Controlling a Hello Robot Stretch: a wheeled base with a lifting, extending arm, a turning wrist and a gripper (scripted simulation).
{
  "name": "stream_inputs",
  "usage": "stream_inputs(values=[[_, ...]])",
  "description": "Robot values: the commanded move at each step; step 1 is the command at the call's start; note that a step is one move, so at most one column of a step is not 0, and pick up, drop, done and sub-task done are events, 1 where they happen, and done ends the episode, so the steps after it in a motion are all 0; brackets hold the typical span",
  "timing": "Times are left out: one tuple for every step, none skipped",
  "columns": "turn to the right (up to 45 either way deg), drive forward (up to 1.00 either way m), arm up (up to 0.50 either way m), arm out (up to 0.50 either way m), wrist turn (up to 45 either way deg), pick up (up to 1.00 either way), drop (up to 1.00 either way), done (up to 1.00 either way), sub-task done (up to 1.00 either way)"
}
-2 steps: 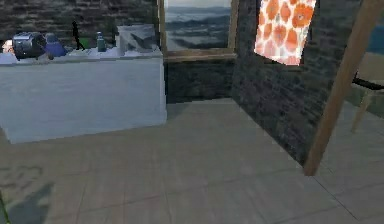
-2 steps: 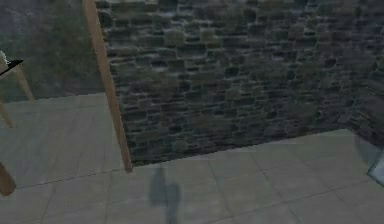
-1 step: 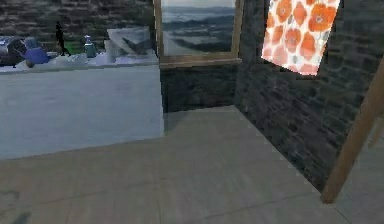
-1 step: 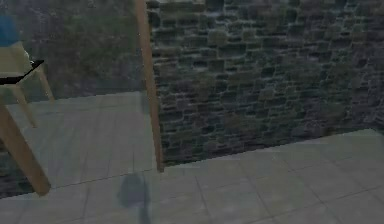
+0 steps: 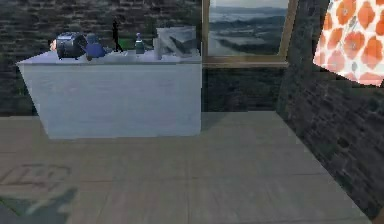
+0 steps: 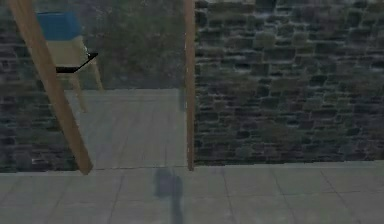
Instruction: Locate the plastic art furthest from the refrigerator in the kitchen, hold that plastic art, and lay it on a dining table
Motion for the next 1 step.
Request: stream_inputs(values=[[0.0,0.65,0.00,0.00,0.0,0.00,0.00,0.00,0.00]])
